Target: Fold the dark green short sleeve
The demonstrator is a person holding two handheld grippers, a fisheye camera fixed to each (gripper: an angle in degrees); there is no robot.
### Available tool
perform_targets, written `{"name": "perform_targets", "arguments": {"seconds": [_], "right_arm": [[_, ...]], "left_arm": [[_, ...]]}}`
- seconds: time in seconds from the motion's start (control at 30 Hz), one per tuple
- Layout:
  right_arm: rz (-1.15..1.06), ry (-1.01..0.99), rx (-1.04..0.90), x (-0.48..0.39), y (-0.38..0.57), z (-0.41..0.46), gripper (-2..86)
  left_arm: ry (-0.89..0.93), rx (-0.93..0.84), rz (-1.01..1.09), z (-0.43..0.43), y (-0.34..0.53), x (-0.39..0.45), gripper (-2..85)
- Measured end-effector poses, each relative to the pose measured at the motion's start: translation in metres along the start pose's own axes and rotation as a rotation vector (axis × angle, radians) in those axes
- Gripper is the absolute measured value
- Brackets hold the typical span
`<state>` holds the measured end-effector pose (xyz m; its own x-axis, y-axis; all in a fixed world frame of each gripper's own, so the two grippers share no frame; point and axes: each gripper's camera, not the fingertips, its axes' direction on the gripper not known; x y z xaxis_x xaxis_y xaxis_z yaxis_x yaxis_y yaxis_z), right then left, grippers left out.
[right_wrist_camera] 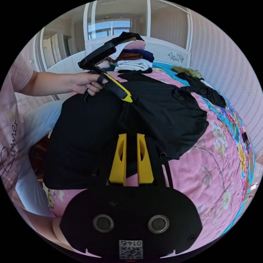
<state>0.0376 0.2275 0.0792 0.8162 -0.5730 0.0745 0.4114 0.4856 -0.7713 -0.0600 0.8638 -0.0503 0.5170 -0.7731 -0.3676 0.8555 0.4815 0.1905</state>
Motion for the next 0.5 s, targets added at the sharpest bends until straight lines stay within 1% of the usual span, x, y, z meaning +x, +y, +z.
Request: {"name": "perform_targets", "arguments": {"seconds": [0.03, 0.07, 0.13, 0.2, 0.27, 0.33, 0.4, 0.43, 0.5], "right_arm": [[-0.005, -0.033, -0.055, 0.001, -0.006, 0.005, 0.7], [-0.012, -0.032, -0.078, 0.000, -0.011, 0.005, 0.1], [-0.037, -0.007, -0.057, -0.006, -0.016, -0.002, -0.4], [-0.059, -0.029, -0.011, -0.010, -0.020, -0.014, -0.6], [-0.075, -0.107, 0.049, -0.010, -0.023, -0.028, -0.4], [-0.078, -0.155, 0.038, -0.008, -0.025, -0.030, -0.2], [-0.074, -0.158, 0.023, -0.007, -0.026, -0.031, 0.2], [-0.068, -0.134, 0.031, -0.005, -0.025, -0.037, 1.1], [-0.028, -0.108, 0.097, 0.002, -0.019, -0.055, 4.5]], "left_arm": [[-0.005, -0.004, 0.002, 0.000, 0.000, 0.000, -1.0], [-0.012, -0.011, 0.004, 0.000, -0.001, 0.000, -1.0], [-0.013, -0.017, 0.013, -0.002, -0.003, 0.001, -1.0], [-0.031, -0.036, 0.028, -0.004, -0.003, 0.002, -0.9], [-0.069, -0.055, 0.032, -0.003, -0.003, 0.002, -0.7], [-0.108, -0.080, 0.008, 0.000, -0.002, -0.003, -0.2], [-0.114, -0.131, -0.055, 0.002, -0.002, -0.015, 1.7], [-0.117, -0.128, -0.066, -0.001, -0.002, -0.018, 2.3], [-0.149, -0.066, -0.097, -0.024, -0.005, -0.024, 3.3]]}}
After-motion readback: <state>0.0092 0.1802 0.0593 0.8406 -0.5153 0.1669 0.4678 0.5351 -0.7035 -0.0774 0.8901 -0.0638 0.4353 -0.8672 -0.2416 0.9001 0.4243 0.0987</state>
